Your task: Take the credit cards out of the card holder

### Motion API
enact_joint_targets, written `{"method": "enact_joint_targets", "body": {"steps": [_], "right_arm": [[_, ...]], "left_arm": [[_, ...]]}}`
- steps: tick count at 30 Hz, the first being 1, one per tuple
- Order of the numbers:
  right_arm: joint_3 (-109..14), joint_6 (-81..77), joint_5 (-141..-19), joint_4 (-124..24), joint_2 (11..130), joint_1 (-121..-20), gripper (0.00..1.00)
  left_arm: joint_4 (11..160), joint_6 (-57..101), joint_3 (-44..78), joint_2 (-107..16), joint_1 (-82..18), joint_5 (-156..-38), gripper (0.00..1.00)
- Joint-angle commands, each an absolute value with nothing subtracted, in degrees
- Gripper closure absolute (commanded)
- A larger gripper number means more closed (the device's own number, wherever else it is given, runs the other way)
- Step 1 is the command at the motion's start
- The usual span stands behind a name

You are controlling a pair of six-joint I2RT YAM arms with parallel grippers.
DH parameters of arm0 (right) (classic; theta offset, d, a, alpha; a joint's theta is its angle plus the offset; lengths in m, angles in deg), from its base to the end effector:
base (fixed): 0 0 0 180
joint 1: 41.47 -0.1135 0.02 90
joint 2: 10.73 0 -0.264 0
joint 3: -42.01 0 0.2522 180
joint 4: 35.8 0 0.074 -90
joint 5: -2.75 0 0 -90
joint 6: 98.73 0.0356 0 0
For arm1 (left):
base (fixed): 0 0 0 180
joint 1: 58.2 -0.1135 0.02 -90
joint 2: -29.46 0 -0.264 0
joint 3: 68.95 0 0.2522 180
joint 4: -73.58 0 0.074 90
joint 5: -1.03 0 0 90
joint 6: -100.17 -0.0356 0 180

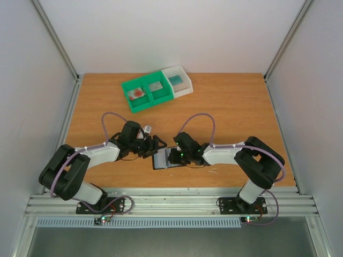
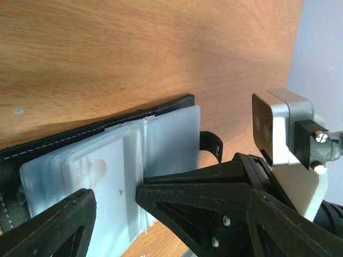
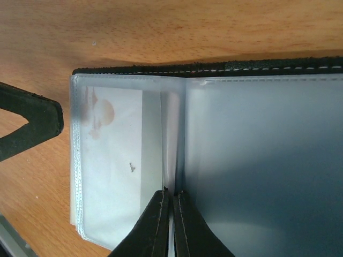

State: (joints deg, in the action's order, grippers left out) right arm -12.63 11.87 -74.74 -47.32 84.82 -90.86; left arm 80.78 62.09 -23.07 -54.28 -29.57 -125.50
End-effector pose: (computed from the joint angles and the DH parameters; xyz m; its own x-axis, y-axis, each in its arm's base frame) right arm 0.1910 0.2346 0.1249 -0.7739 -0.3749 -0.5103 -0.5927 0.7127 0.3752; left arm 0.2205 -0.1445 0.1485 -0.9768 -0.1874 -0.1040 -0.0240 0.5777 -0.8159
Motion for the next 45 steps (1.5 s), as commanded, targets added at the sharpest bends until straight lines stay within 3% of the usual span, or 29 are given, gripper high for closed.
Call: {"method": "enact_joint_targets", "body": {"steps": [1, 37, 45], "right_arm": [[-10.86, 12.43, -75.86, -47.63, 85.7, -90.61, 0.93], [-11.03, 12.45, -75.12, -47.1, 86.05, -90.56, 0.92], [-10.39, 12.36, -75.57, -46.41, 85.01, -90.51, 0.88]], "left_arm": [[81.75, 59.71, -23.7, -53.8, -29.45, -123.52, 0.22], [76.48, 63.47, -23.29, -55.68, -26.95, -126.26, 0.22], [76.98, 64.91, -22.1, -53.56, -25.12, -125.66, 0.22]]}}
